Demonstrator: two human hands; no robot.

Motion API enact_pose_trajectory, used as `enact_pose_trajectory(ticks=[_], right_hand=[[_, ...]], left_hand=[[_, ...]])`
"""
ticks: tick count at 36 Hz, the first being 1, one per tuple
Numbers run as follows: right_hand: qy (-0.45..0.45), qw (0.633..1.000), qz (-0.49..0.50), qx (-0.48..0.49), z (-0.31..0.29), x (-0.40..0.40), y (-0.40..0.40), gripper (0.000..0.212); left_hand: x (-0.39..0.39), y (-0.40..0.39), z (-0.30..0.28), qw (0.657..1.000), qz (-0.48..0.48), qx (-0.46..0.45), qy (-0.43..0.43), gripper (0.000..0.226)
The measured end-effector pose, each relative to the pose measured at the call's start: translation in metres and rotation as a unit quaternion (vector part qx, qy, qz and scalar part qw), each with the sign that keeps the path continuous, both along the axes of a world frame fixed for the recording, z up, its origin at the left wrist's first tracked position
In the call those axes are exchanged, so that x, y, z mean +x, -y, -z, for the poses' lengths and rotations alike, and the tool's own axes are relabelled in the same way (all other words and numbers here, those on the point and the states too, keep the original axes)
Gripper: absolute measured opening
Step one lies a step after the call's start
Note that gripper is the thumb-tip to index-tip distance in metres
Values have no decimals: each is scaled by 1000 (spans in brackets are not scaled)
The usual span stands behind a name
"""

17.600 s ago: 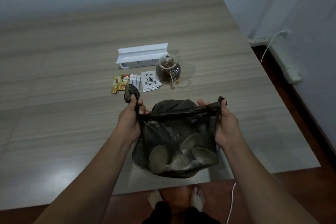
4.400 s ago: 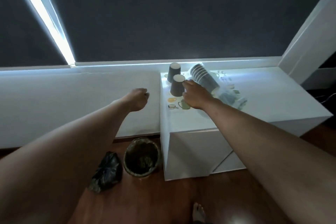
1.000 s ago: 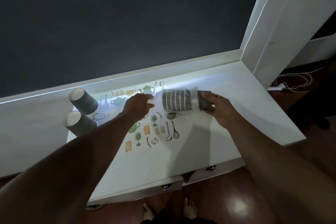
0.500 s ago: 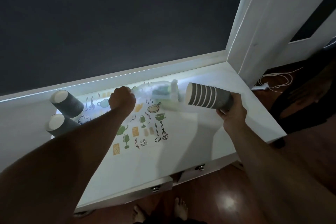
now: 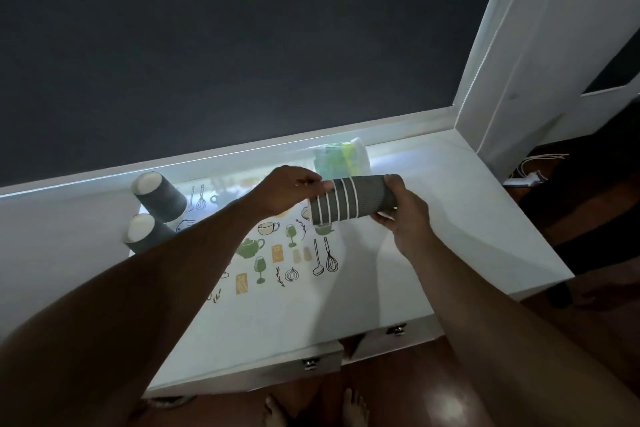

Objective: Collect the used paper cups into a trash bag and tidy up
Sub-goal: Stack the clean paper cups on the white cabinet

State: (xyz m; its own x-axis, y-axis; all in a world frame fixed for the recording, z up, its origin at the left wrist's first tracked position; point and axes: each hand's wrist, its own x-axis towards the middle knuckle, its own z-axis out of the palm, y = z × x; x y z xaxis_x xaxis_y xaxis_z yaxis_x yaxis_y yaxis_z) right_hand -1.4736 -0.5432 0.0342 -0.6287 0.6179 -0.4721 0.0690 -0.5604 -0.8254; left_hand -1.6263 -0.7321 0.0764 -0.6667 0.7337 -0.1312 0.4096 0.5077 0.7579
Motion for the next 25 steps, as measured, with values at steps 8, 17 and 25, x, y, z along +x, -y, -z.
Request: enact_pose_trajectory(ticks=[8,17,25], right_hand=[[-75,988,-125,-57,0,-9,20,36],[-137,946,-277,-93,-1,-21,47,51],[-119,934,-334,38,-45,-84,99,70]], left_hand=[[-1,26,2,998,-39,-43,-2,56],[2,55,-8,997,-66,-24,14,56],[-26,123,-46,992,-93,-4,-81,54]])
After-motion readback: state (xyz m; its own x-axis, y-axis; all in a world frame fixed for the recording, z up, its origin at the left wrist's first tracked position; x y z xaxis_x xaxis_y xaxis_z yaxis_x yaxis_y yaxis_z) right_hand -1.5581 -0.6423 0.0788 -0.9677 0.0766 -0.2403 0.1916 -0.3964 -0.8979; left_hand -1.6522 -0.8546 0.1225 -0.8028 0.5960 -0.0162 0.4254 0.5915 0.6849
